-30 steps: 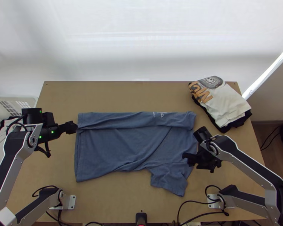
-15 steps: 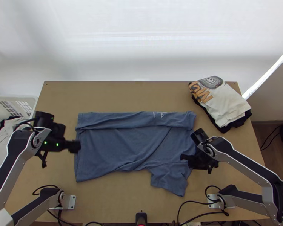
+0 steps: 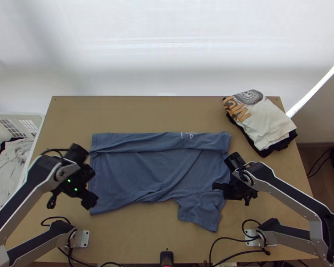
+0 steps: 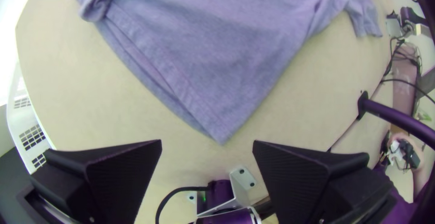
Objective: Fold the t-shirt
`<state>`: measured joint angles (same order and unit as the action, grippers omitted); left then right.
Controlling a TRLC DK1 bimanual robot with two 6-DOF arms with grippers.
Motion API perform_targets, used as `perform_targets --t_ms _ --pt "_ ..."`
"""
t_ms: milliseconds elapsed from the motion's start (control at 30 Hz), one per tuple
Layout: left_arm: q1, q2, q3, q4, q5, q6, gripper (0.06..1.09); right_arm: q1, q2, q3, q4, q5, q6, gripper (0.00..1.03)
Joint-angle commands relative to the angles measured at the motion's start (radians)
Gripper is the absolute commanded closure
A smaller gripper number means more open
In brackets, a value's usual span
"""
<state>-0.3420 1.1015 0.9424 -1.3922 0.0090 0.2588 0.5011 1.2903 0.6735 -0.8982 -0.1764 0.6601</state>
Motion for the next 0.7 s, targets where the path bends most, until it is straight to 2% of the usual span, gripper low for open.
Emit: perform_targets --t_ms 0,67,133,533,667 --pt "-0.049 0.047 -0.068 0.009 -0.035 -0.047 0.11 -0.004 -0.008 -0.009 -0.002 -0.003 0.003 1.00" --pt "-0.051 0.089 -0.088 -0.004 -0.053 -0.067 0.12 -0.004 -0.008 -0.006 -0.001 -0.003 0.004 1.00" --pt "-0.051 0.109 -0.103 0.001 -0.055 -0.078 0.18 -0.004 -0.008 -0.003 -0.001 -0.003 0.006 1.00" --pt "-0.066 0.190 -0.151 0.036 -0.010 -0.084 0.19 -0.003 -0.005 0.011 0.001 -0.003 0.004 1.00" --pt "-0.077 0.238 -0.156 0.058 -0.003 -0.075 0.33 -0.006 -0.005 0.011 0.001 -0.003 0.003 1.00"
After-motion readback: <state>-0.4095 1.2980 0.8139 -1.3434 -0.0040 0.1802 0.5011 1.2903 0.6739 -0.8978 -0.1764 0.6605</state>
